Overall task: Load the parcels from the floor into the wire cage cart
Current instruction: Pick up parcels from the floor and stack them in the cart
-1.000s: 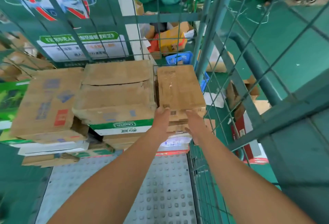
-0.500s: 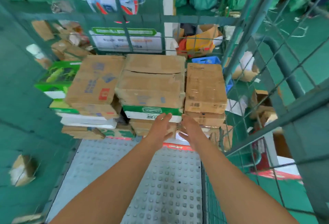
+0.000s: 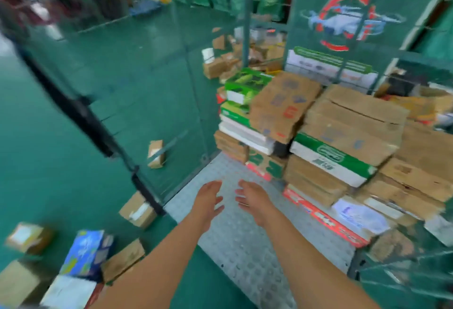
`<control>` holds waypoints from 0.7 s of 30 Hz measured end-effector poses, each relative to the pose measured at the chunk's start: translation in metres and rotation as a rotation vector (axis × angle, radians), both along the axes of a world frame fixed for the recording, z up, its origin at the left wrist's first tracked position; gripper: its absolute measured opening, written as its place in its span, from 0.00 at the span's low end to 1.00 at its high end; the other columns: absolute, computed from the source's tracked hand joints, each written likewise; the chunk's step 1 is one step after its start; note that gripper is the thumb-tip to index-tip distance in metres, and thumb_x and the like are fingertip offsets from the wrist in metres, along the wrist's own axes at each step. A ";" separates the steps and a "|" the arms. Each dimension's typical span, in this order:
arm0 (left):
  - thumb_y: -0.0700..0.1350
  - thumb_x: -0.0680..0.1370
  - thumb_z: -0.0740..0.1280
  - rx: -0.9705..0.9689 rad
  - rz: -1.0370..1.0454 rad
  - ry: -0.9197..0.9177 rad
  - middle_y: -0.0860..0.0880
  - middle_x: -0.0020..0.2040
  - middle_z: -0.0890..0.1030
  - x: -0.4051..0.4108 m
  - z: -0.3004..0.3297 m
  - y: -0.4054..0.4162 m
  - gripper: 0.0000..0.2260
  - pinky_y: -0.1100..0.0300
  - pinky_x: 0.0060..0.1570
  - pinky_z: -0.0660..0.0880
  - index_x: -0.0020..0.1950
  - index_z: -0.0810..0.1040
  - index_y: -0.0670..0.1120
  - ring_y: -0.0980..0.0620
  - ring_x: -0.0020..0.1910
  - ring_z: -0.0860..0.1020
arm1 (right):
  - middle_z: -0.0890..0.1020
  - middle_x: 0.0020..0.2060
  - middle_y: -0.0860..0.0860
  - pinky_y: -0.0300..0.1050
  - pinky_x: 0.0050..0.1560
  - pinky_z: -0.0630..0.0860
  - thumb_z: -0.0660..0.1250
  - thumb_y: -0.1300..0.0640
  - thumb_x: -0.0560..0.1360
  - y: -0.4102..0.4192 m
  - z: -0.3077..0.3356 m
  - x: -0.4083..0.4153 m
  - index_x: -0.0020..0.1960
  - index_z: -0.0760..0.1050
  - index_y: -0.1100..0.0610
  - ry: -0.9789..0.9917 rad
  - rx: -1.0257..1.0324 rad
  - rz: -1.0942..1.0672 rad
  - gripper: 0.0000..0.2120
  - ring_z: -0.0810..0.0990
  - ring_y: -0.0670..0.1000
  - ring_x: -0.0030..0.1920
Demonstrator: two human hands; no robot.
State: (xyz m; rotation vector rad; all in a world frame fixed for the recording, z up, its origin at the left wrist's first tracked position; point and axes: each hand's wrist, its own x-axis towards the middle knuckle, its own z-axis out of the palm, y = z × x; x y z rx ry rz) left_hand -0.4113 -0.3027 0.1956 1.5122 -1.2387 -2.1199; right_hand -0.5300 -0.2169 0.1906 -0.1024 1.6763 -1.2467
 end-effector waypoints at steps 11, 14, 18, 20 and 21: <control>0.54 0.83 0.66 0.057 0.559 0.001 0.51 0.60 0.78 0.330 -0.037 -0.036 0.11 0.55 0.49 0.77 0.61 0.76 0.51 0.50 0.54 0.78 | 0.82 0.56 0.53 0.46 0.53 0.79 0.62 0.49 0.84 -0.109 -0.012 0.307 0.61 0.75 0.53 0.016 0.099 0.642 0.10 0.81 0.52 0.52; 0.53 0.82 0.67 0.091 0.741 0.005 0.50 0.56 0.80 0.399 -0.050 -0.029 0.11 0.53 0.52 0.77 0.62 0.77 0.50 0.50 0.53 0.79 | 0.82 0.51 0.50 0.50 0.61 0.77 0.61 0.50 0.84 -0.123 -0.012 0.375 0.52 0.75 0.49 0.054 0.133 0.809 0.06 0.80 0.51 0.51; 0.56 0.80 0.67 0.153 0.923 0.052 0.52 0.59 0.81 0.469 -0.077 -0.012 0.14 0.57 0.45 0.76 0.63 0.78 0.51 0.51 0.50 0.80 | 0.81 0.50 0.51 0.52 0.61 0.77 0.61 0.50 0.84 -0.134 -0.023 0.445 0.53 0.75 0.49 0.097 0.167 1.000 0.05 0.79 0.52 0.51; 0.55 0.82 0.66 0.177 1.017 0.083 0.53 0.54 0.80 0.495 -0.080 -0.003 0.10 0.61 0.36 0.73 0.58 0.78 0.51 0.54 0.40 0.77 | 0.79 0.49 0.51 0.50 0.58 0.78 0.61 0.50 0.84 -0.138 -0.027 0.476 0.53 0.75 0.49 0.112 0.192 1.090 0.05 0.78 0.52 0.50; 0.54 0.83 0.65 0.195 1.066 0.076 0.52 0.53 0.79 0.506 -0.078 0.001 0.08 0.61 0.37 0.73 0.56 0.78 0.51 0.54 0.40 0.76 | 0.79 0.48 0.50 0.48 0.54 0.78 0.61 0.50 0.84 -0.141 -0.029 0.490 0.53 0.75 0.49 0.118 0.205 1.138 0.05 0.78 0.51 0.49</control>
